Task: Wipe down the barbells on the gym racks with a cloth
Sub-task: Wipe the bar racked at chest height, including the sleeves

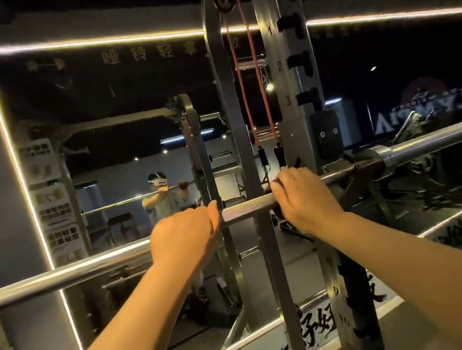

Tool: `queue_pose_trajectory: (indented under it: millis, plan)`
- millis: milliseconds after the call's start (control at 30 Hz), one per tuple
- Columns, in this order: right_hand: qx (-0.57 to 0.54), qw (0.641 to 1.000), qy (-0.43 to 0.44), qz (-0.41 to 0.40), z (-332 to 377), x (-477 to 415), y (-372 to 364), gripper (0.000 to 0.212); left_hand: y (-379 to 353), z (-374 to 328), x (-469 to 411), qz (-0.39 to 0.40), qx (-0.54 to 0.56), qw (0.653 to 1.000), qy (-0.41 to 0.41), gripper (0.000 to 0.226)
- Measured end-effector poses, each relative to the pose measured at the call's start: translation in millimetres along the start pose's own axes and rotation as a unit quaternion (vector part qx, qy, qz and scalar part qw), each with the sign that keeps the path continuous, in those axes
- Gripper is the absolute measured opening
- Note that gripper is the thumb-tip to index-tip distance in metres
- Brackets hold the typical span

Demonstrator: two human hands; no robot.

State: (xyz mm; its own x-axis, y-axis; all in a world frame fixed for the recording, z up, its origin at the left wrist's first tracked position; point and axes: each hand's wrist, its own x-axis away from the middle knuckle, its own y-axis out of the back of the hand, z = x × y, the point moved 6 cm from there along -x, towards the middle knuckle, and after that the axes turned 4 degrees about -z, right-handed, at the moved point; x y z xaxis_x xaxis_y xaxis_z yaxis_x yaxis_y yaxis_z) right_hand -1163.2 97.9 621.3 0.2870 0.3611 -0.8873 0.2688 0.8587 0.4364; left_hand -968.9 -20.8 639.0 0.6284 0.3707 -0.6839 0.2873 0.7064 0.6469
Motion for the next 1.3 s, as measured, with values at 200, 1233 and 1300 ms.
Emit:
queue_pose_trajectory:
  millis: [200,1233,1300]
  plan:
    - [-0.05,0.998,0.037,-0.008,48,24,-4,0.05,6,-7,5,-0.023,-0.025,0.998,-0.056,0.024]
    - [-0.135,0.986,0.092,-0.038,84,41,-19,0.047,9,-4,10,-0.089,0.001,0.996,-0.027,0.03]
    - [-0.105,0.982,0.136,-0.074,74,47,-16,0.052,10,-1,5,-0.062,0.035,0.997,-0.025,0.028]
